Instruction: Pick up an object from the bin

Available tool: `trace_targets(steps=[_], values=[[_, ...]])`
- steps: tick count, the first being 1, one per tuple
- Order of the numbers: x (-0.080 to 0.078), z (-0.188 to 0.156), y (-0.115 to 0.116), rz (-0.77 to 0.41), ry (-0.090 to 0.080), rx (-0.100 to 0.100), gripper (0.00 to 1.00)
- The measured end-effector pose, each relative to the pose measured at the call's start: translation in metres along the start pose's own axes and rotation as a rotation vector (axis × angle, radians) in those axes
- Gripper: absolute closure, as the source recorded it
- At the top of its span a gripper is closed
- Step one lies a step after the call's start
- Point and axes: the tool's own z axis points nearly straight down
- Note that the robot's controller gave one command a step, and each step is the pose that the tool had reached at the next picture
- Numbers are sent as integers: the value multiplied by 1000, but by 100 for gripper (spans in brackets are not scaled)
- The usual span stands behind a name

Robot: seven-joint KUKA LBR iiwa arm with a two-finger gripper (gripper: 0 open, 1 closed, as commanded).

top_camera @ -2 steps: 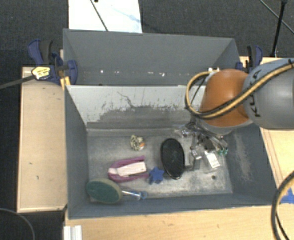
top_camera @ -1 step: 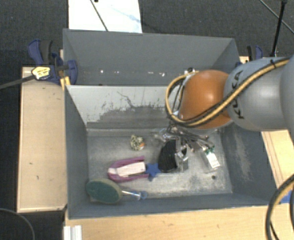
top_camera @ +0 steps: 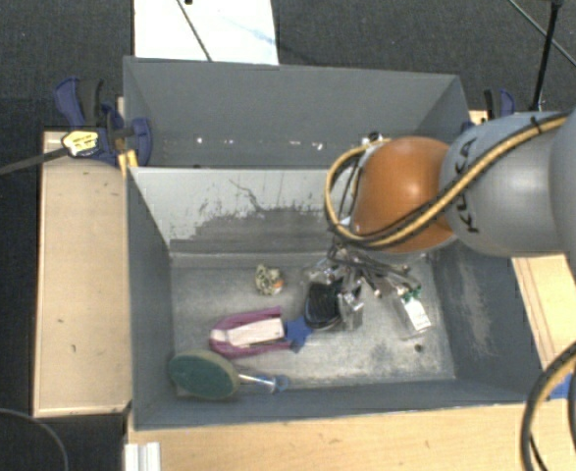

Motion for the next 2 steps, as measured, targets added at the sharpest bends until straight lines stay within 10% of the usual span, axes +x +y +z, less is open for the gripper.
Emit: trace_targets(steps=[1,2], values=[[-16,-120,-5,-38,-4,4,100],[13,-203,-7,-263,-1,2,100]])
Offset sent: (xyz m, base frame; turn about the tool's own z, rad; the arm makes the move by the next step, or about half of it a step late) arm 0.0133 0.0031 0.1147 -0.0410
